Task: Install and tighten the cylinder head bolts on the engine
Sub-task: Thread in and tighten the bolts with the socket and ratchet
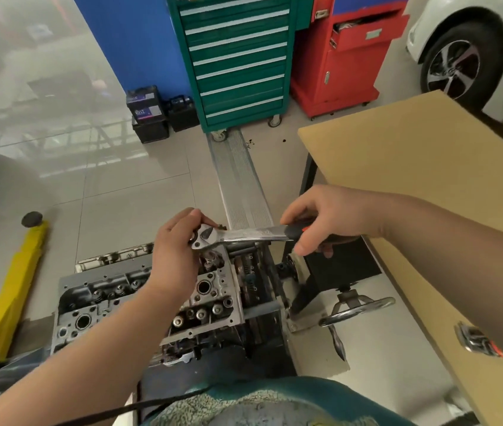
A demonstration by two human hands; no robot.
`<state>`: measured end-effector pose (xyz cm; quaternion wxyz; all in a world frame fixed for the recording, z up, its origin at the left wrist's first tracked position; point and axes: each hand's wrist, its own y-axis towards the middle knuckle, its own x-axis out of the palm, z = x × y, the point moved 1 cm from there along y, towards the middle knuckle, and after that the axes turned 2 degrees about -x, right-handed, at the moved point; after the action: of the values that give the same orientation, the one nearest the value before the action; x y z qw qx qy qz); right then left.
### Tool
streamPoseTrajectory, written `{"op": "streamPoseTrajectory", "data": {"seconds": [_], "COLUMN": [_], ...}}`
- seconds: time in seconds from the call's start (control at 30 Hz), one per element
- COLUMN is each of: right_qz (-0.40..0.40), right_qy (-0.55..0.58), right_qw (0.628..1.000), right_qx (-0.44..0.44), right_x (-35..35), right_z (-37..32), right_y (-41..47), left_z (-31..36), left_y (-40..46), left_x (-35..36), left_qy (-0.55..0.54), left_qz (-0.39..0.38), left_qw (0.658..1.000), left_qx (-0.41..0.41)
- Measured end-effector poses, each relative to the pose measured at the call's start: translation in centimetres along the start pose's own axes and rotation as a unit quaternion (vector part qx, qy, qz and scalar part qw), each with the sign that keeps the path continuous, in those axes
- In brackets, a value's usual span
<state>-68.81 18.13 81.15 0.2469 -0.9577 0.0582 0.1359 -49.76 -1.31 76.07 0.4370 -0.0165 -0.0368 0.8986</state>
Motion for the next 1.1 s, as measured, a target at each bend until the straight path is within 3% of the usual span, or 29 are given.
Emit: {"op": "streamPoseTrajectory", "data": {"seconds": [0.1,0.23,0.33,0.6,0.73,0.9,1.0,1.1], "right_qz": [-0.022,0.016,0.033,0.205,0.283,0.362,0.383,0.369], "right_qy": [0.104,0.154,0.183,0.210,0.248,0.315,0.319,0.298], "right_qw": [0.994,0.986,0.980,0.951,0.921,0.874,0.864,0.876], "right_qx": [0.028,0.058,0.073,0.094,0.102,0.070,0.073,0.083], "right_x": [2.8,5.7,9.0,17.4,22.4,28.8,29.4,28.3], "right_z": [1.5,2.5,2.3,-0.6,-2.6,-5.4,-5.9,-6.3], "right_y": [-1.9,-4.3,-4.9,-5.3,-4.2,-1.1,-0.8,-1.5], "left_z": [0.3,-0.7,-1.5,-0.6,-0.5,0.1,0.2,0.0], "left_y": [2.1,3.1,3.4,4.6,5.3,6.8,7.0,7.0], "left_x": [-0.1,-0.3,-1.6,-3.0,-3.8,-4.6,-4.6,-4.4], "left_qy": [-0.022,-0.014,-0.009,-0.017,-0.011,-0.001,0.000,-0.013], "left_qz": [-0.043,-0.163,-0.184,-0.334,-0.346,-0.459,-0.477,-0.477], "left_qw": [0.998,0.985,0.981,0.938,0.932,0.881,0.870,0.870], "left_qx": [-0.031,-0.045,-0.057,-0.086,-0.107,-0.116,-0.125,-0.123]}}
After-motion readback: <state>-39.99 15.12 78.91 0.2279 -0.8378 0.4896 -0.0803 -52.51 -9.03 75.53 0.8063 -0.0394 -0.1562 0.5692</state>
